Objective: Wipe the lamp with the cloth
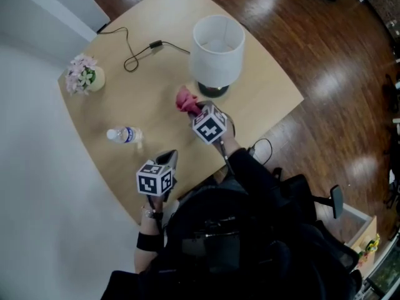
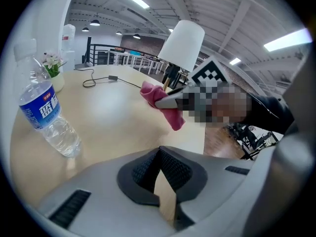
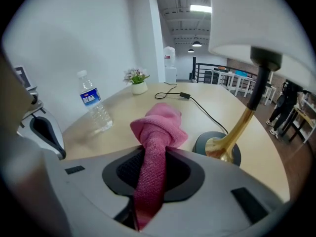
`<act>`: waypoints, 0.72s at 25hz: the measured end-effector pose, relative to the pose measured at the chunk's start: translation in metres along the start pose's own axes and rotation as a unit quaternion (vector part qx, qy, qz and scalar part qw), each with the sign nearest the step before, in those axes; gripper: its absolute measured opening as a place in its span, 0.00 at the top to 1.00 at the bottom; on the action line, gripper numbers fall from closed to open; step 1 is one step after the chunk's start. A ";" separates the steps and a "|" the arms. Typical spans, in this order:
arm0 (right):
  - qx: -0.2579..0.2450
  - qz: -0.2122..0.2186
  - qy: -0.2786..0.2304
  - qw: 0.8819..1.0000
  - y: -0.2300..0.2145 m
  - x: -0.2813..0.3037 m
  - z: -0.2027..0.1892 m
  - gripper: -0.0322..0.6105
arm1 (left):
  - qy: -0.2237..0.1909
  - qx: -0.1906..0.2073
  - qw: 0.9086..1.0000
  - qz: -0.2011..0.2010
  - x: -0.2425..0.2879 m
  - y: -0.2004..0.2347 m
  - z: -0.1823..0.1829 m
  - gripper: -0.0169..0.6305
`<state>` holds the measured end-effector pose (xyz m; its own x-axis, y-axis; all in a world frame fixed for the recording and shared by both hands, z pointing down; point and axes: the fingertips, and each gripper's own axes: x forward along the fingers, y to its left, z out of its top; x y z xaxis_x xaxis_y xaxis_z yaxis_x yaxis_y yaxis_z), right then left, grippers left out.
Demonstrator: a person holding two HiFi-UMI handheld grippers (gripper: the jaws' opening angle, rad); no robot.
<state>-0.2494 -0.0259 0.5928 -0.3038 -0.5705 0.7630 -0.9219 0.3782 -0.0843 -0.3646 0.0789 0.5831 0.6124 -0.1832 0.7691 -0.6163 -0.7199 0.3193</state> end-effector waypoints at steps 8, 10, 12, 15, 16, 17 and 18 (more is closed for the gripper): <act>0.001 -0.004 0.019 1.000 0.048 -0.045 -0.054 0.80 | -0.014 0.010 1.000 -0.012 -0.006 -0.007 -0.015 0.98; 0.006 0.000 0.025 1.000 0.060 -0.053 -0.071 0.80 | -0.015 0.009 1.000 -0.012 -0.008 -0.008 -0.020 0.98; 0.016 0.004 0.032 0.999 0.071 -0.059 -0.088 0.80 | -0.016 0.006 1.000 -0.013 -0.010 -0.009 -0.027 0.98; 0.033 0.002 0.045 0.998 0.077 -0.063 -0.112 0.80 | -0.014 -0.002 1.000 -0.009 -0.012 -0.009 -0.040 0.98; 0.039 0.002 0.048 0.998 0.077 -0.062 -0.117 0.80 | -0.013 -0.004 1.000 -0.005 -0.013 -0.007 -0.044 0.98; 0.043 0.003 0.051 0.998 0.078 -0.060 -0.120 0.80 | -0.012 -0.007 1.000 0.000 -0.015 -0.005 -0.048 0.98; 0.046 0.006 0.051 0.998 0.079 -0.059 -0.121 0.80 | -0.012 -0.012 1.000 0.006 -0.017 -0.004 -0.051 0.98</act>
<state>-0.2750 0.1254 0.6190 -0.2924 -0.4874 0.8228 -0.9380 0.3137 -0.1475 -0.3978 0.1185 0.5972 0.6169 -0.2076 0.7591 -0.6345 -0.7019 0.3237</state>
